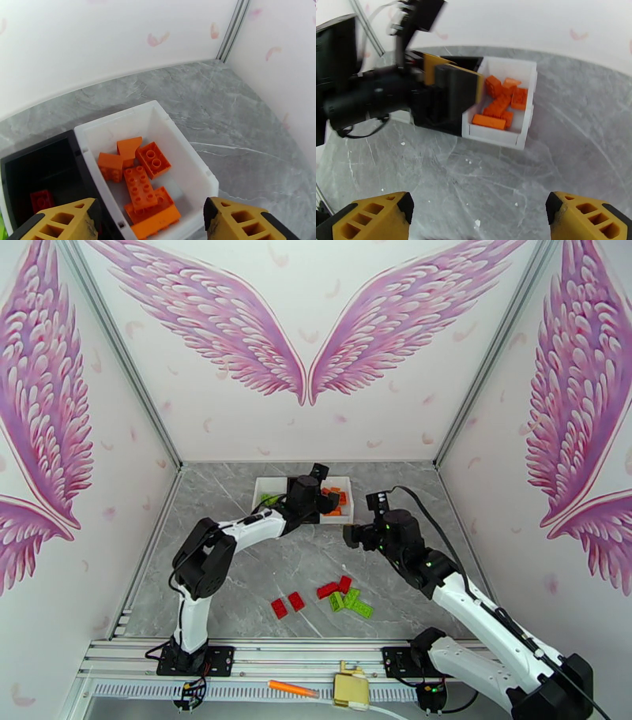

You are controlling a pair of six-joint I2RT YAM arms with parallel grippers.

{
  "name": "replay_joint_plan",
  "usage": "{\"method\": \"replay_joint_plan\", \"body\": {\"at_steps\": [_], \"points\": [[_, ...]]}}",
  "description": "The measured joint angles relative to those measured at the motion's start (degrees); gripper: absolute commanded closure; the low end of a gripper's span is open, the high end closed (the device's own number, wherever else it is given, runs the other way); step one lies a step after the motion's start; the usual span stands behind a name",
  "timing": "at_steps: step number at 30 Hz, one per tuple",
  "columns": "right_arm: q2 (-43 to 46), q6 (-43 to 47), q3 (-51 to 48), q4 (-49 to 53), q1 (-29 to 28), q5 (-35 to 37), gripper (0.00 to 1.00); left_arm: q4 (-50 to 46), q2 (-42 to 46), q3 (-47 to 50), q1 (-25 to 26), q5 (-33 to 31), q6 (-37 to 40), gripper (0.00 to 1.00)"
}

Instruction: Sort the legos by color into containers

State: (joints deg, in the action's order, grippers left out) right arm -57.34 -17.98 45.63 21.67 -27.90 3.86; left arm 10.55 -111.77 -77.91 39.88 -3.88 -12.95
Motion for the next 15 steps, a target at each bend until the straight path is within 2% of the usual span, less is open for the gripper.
{"method": "replay_joint_plan", "body": {"at_steps": [7,10,15], "points": [[-1.18,-16.98,-1.77,5.05,-1.66,-0.50,0.03,2.99,17.75,18.32,0.04,0.33,1.84,0.08],[-2.29,-22.23,-2.67,8.31,-4.28,-0.07,0.05,2.10,25.79,24.61,0.15,1.27,3.10,0.07],[-5.11,-29.11,-3.08,13.05,-7.54,0.72,0.07,-2.45,36.46,29.81,1.03,4.79,6.62,0.04]]}}
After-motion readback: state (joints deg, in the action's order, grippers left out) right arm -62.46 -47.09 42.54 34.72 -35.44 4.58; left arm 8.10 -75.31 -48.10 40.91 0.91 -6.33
